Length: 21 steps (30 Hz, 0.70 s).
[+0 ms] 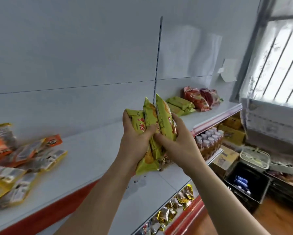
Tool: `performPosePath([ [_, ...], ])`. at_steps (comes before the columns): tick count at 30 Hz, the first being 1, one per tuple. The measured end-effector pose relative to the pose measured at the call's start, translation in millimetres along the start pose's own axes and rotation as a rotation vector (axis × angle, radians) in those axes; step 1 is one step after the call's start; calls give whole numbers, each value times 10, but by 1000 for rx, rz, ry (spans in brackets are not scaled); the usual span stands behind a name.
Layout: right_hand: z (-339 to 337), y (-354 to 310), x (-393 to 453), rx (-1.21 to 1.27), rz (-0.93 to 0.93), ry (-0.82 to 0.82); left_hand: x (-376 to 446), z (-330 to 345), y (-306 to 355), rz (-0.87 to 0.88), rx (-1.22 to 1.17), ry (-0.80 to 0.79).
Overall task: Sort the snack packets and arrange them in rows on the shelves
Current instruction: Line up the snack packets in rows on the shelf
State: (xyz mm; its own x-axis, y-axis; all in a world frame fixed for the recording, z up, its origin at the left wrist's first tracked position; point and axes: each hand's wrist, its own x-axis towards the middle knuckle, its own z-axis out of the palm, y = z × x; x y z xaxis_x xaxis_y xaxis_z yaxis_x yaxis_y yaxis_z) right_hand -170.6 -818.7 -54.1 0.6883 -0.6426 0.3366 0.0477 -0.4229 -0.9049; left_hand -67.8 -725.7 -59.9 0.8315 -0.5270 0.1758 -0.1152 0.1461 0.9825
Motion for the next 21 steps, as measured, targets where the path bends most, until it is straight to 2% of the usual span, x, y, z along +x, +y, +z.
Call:
performPosePath([
  [6, -510, 351, 1013, -106, -3, 34, 997, 801, -150, -70, -43, -50],
  [9, -726, 510, 1473, -86, 1, 28, 1417, 1087, -200, -66, -70, -59],
  [13, -925, 737, 2006, -34, 4, 1, 1817, 1348, -272, -148, -160, -38],
  [17, -1102, 994, 2633, -67, 15, -24, 2231, 1545, -326, -177, -174, 63],
  [21, -1281, 1270, 3335, -340, -22, -48, 2639, 1709, -423, -180, -148, 229],
])
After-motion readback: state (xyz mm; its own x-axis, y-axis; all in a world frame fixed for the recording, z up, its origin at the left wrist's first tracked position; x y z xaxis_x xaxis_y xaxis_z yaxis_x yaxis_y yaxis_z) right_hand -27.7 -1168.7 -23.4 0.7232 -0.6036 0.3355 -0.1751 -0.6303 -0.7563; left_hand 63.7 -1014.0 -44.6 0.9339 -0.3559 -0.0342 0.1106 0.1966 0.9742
